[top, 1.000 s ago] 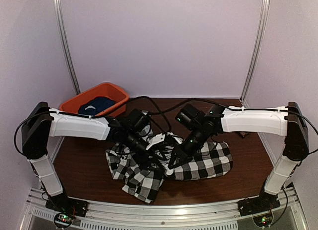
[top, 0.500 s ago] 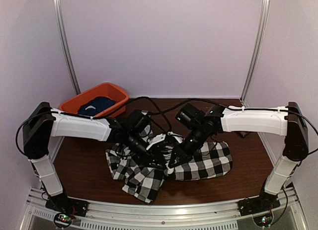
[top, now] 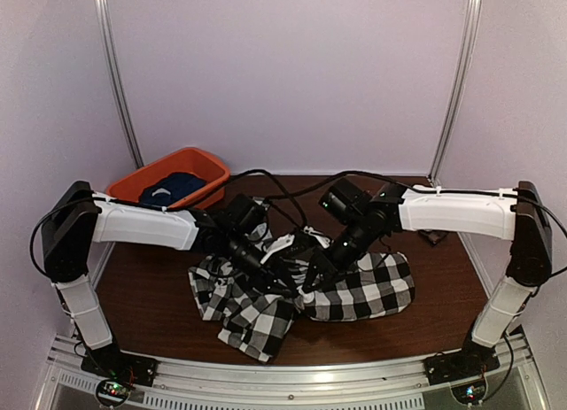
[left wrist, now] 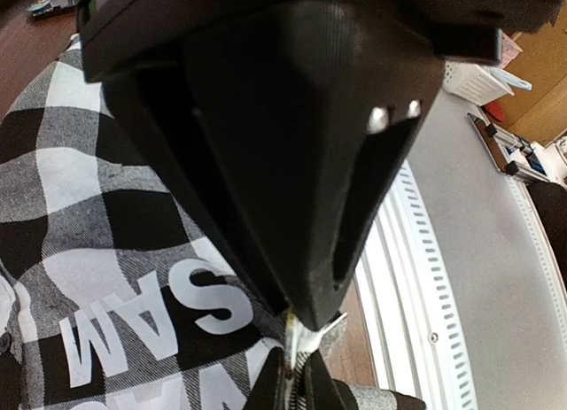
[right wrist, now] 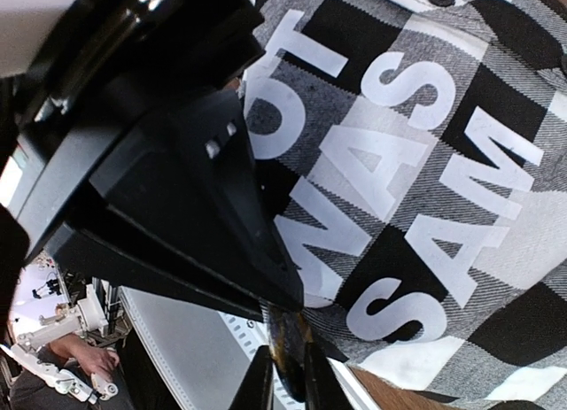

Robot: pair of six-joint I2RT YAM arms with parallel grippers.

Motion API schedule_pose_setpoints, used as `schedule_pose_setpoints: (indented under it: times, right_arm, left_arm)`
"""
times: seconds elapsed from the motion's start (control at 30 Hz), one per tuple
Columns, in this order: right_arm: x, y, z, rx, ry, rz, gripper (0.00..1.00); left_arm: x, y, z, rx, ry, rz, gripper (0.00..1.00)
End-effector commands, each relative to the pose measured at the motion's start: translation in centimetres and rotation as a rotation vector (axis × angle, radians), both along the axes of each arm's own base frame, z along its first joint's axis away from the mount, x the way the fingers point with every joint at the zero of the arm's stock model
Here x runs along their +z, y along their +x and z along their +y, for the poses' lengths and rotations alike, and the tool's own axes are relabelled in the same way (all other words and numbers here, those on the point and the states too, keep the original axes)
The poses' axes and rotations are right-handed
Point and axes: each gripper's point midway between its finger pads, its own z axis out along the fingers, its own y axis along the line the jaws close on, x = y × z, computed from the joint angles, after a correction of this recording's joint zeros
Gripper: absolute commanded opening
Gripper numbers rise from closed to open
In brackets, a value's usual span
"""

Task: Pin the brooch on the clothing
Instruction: Pin the brooch to the flattened clothing.

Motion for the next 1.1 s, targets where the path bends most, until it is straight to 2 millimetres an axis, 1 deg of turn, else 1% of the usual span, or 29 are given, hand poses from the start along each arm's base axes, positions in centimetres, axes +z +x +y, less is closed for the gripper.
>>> schedule_pose_setpoints:
  times: [0.0, 0.07, 0.13, 0.23, 0.33, 0.43, 0.5, 0.53, 0.57, 0.6, 0.63, 0.67, 0.7, 0.77, 0.87, 0.93, 1.07]
  right_arm:
    - [3.6, 1.0, 1.0, -0.024, 0.142, -0.035, 0.15]
    - [4.0, 1.2, 1.0, -0.035, 0.164, -0.035, 0.21]
    - [4.6, 2.0, 0.9, -0.062, 0.204, -0.046, 0.27]
    - [5.4, 2.6, 0.7, -0.097, 0.257, -0.059, 0.34]
    - [6.1, 3.0, 0.6, -0.118, 0.298, -0.091, 0.37]
    - [6.4, 3.2, 0.3, -0.132, 0.332, -0.15, 0.42]
    - [7.2, 3.5, 0.0, -0.146, 0.395, -0.219, 0.48]
    - [8.1, 3.7, -0.1, -0.154, 0.436, -0.272, 0.51]
    - [8.6, 3.8, -0.4, -0.165, 0.467, -0.32, 0.54]
    - [9.4, 3.9, -0.7, -0.174, 0.506, -0.376, 0.55]
    - [11.1, 4.0, -1.1, -0.181, 0.566, -0.455, 0.56]
    - [10.9, 3.9, -1.5, -0.188, 0.577, -0.482, 0.57]
    - [11.8, 3.9, -1.9, -0.196, 0.612, -0.531, 0.57]
    - [12.6, 4.0, -2.5, -0.213, 0.642, -0.6, 0.58]
    - [12.8, 4.0, -2.6, -0.199, 0.672, -0.642, 0.58]
    - [12.4, 3.9, -2.2, -0.185, 0.695, -0.633, 0.59]
    - [10.7, 3.7, -1.1, -0.152, 0.724, -0.571, 0.56]
  left_arm:
    - [0.2, 1.4, -0.8, 0.045, -0.007, -0.01, 0.0]
    - [0.6, 1.7, -0.8, 0.065, -0.008, -0.005, 0.0]
    - [0.9, 2.0, -1.0, 0.087, -0.004, 0.003, 0.0]
    - [1.8, 2.3, -1.1, 0.117, -0.018, 0.004, 0.0]
    - [2.8, 2.9, -1.3, 0.154, -0.045, -0.009, 0.0]
    - [3.9, 3.4, -1.2, 0.204, -0.068, 0.03, 0.0]
    - [4.8, 3.5, -1.1, 0.229, -0.093, 0.03, 0.0]
    - [5.0, 3.5, -1.0, 0.241, -0.099, 0.034, 0.0]
    - [5.7, 3.7, -1.1, 0.247, -0.128, 0.023, 0.0]
    - [6.0, 3.6, -1.0, 0.251, -0.141, 0.022, 0.0]
    - [6.3, 3.5, -0.9, 0.257, -0.15, 0.025, 0.0]
    - [6.8, 3.4, -0.9, 0.253, -0.166, 0.026, 0.0]
    - [7.3, 3.3, -0.8, 0.252, -0.18, 0.023, 0.0]
    - [7.9, 3.1, -0.5, 0.258, -0.197, 0.015, 0.0]
    - [8.8, 2.9, -0.2, 0.263, -0.219, 0.001, 0.0]
    - [9.1, 2.8, -0.1, 0.264, -0.238, -0.002, 0.0]
    - [9.2, 2.3, 0.1, 0.253, -0.274, 0.017, 0.0]
